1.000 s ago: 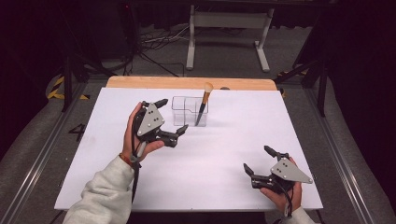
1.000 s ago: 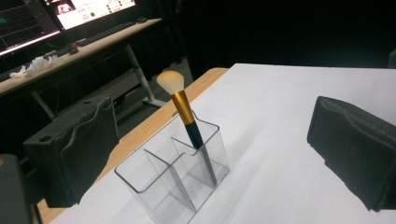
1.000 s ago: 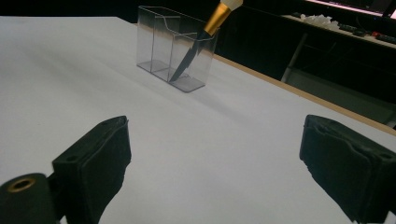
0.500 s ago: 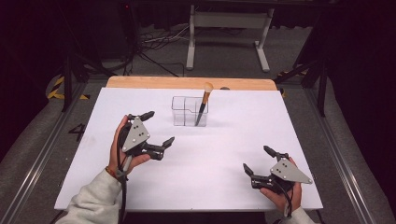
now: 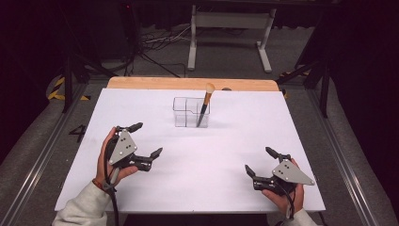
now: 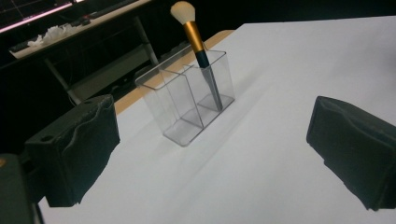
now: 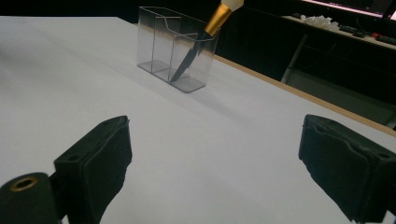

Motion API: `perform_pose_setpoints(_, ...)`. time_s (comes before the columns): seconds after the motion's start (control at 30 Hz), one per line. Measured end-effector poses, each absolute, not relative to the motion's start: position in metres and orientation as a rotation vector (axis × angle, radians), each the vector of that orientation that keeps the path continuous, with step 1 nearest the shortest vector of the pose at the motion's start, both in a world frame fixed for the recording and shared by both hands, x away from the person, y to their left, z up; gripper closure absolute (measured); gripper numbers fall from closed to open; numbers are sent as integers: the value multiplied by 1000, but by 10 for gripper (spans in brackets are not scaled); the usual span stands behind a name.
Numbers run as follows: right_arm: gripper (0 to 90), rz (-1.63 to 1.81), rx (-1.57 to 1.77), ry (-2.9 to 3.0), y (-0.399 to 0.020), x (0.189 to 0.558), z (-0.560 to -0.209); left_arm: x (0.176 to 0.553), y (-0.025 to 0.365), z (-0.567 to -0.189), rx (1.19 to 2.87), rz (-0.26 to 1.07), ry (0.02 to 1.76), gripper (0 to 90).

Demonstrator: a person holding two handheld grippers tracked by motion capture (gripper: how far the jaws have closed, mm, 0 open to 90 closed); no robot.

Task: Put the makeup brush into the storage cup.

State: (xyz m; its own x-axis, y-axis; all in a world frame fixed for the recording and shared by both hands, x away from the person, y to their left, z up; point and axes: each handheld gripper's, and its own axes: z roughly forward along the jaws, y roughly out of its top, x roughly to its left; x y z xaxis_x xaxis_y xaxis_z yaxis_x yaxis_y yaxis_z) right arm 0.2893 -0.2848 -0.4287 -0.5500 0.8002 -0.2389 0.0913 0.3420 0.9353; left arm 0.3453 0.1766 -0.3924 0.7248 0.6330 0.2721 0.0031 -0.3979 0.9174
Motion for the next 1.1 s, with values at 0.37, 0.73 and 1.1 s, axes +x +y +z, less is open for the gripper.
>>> perform_pose_setpoints(0.37, 101, 1251, 782, 1877, -287, 289, -428, 341, 196, -406, 1896, 755, 519, 34)
perform_pose_setpoints(0.73, 101, 1249, 789, 1862, -289, 289, -427, 335, 221, -426, 1928, 727, 577, 36)
perform_pose_setpoints(1.1, 101, 1239, 809, 1844, -296, 288, -427, 325, 251, -444, 1916, 664, 680, 40)
